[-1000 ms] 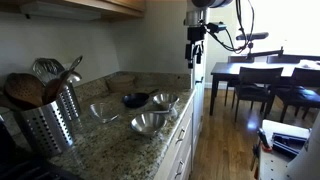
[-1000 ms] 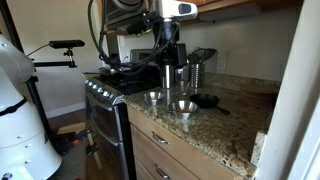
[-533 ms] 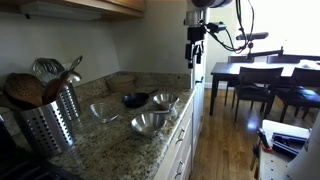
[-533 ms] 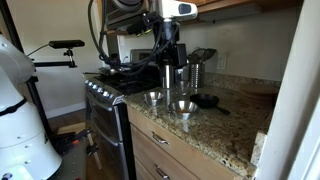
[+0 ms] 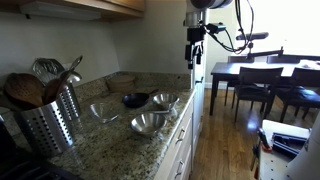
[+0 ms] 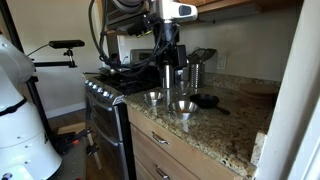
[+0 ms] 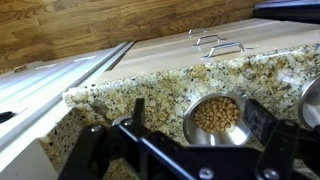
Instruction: Pour the contents of the silver bowl into the other silver bowl
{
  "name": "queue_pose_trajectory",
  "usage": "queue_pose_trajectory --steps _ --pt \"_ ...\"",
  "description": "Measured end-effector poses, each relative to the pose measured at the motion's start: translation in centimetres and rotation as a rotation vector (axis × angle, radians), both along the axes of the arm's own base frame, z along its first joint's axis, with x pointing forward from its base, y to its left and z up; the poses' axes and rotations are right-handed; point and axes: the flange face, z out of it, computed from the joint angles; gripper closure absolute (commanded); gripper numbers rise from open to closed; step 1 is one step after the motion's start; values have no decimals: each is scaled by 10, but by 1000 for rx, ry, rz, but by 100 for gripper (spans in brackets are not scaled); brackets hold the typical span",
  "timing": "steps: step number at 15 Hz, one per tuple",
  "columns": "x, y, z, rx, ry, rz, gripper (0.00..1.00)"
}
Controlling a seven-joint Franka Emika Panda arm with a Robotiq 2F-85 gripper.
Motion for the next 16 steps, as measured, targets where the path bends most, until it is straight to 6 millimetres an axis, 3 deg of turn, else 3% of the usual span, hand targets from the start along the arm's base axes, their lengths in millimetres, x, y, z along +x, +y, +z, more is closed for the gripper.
queue_pose_trajectory --steps 7,16 --pt "11 3 -22 -6 44 4 0" --pt "53 7 -49 -49 17 -20 0"
